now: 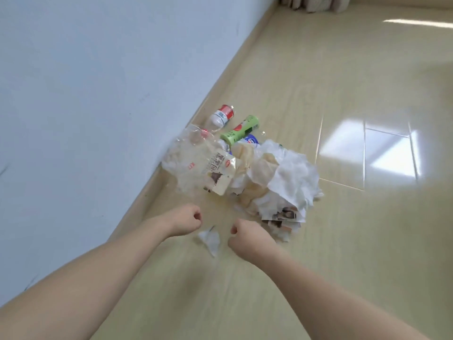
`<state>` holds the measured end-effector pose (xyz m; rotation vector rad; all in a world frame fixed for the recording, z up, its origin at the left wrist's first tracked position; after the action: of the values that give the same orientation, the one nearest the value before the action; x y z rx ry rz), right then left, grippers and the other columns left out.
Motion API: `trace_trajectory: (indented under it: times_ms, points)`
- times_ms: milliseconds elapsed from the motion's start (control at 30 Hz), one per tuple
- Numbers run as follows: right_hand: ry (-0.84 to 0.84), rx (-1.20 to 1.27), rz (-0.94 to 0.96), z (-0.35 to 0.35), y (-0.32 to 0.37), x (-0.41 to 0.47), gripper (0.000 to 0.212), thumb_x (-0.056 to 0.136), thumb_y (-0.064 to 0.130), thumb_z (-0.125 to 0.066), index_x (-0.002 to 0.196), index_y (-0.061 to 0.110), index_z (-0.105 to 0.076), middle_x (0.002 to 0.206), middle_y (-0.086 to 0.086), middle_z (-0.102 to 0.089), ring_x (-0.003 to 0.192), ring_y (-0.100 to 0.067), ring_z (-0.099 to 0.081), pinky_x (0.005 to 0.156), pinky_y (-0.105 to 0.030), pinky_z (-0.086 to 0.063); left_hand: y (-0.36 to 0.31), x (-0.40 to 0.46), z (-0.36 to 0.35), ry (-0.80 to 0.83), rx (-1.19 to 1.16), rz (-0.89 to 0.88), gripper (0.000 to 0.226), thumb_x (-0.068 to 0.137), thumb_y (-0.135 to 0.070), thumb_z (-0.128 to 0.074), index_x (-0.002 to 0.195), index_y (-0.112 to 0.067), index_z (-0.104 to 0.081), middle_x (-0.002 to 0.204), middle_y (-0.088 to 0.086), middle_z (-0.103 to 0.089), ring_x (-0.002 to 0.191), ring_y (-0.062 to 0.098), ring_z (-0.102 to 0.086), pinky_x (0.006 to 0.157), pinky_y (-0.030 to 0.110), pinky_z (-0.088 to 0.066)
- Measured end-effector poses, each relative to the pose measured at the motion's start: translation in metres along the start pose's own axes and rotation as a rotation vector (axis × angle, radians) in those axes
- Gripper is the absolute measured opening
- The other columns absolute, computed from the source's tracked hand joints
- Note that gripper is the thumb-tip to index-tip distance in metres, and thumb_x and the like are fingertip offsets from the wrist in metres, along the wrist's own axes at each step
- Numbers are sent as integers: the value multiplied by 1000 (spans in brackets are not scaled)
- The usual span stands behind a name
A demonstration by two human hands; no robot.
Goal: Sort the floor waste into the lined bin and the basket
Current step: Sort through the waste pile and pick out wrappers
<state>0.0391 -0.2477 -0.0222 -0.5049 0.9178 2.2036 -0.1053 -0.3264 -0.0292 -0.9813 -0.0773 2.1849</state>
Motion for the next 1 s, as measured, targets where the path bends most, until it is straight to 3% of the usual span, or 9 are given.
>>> trace_trajectory:
  times_ms: [100,233,400,533,633,700,800,900,1000]
  points:
    - [23,71,-94,-49,3,20,28,91,25,-46,114,8,-49,117,-12,-59,108,-30,-57,76,-31,-42,33,19,-21,-14,-131,41,19,88,-12,-51,99,-11,-67,95,5,-67,87,20,-60,71,25,-44]
    - [-96,103,-198,-77,2,38,27,93,35,-47,104,12,-40,112,-13,-61,105,-31,-59,74,-33,-41,45,44,-35,-80,-237,57,16,86,-28,-59,86,-14,-65,86,1,-68,81,21,-62,68,29,-46]
    - [-137,34,-201,-81,4,50,9,96,21,-39,99,15,-44,112,-8,-61,104,-28,-60,68,-30,-34,30,63,-27,-107,-289,12,10,85,-18,-52,79,-20,-59,76,-7,-62,78,20,-59,58,24,-39]
    - [-19,2,-176,-77,-16,46,4,90,17,-43,86,16,-43,103,-11,-63,96,-30,-60,67,-28,-34,24,64,-33,-60,-159,-36,9,82,-25,-59,85,-17,-58,81,-3,-62,81,22,-60,60,26,-40]
    - [108,-49,-208,-71,-46,38,6,88,21,-48,84,16,-46,91,-6,-56,80,-24,-52,62,-26,-36,14,58,-40,-70,100,-126,20,84,-31,-58,94,-14,-53,103,8,-54,98,28,-57,77,30,-44]
    - [161,-64,-250,-64,-66,28,9,89,24,-50,89,16,-48,92,-3,-54,81,-21,-50,56,-25,-37,8,53,-47,-75,243,-128,25,91,-28,-51,106,-8,-55,112,12,-51,106,33,-55,85,35,-45]
    - [197,-76,-290,-52,-87,13,11,90,20,-48,98,13,-51,105,-8,-57,85,-21,-49,67,-25,-41,-3,45,-52,-52,390,-100,26,92,-17,-46,112,-4,-57,116,16,-55,111,36,-57,88,38,-47]
    - [203,-48,-271,-33,-92,-3,8,89,17,-48,93,11,-50,98,-7,-55,82,-22,-52,69,-27,-43,-14,33,-51,7,436,-79,21,88,-15,-49,101,-4,-62,112,17,-62,105,35,-61,80,35,-49]
    - [181,10,-249,6,-97,-25,11,86,14,-49,76,12,-48,79,-5,-58,69,-22,-53,58,-24,-41,-51,17,-39,18,267,-89,8,83,-16,-51,75,-14,-49,93,10,-61,82,28,-59,64,29,-44]
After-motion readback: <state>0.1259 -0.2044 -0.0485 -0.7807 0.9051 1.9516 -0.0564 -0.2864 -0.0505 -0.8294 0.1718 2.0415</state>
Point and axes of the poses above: each hand's wrist, its own x-axis towards the middle knuckle, its own z-axis out of the back of the hand, y = z × x, the point moved 9 cm from there along x, towards the middle knuckle
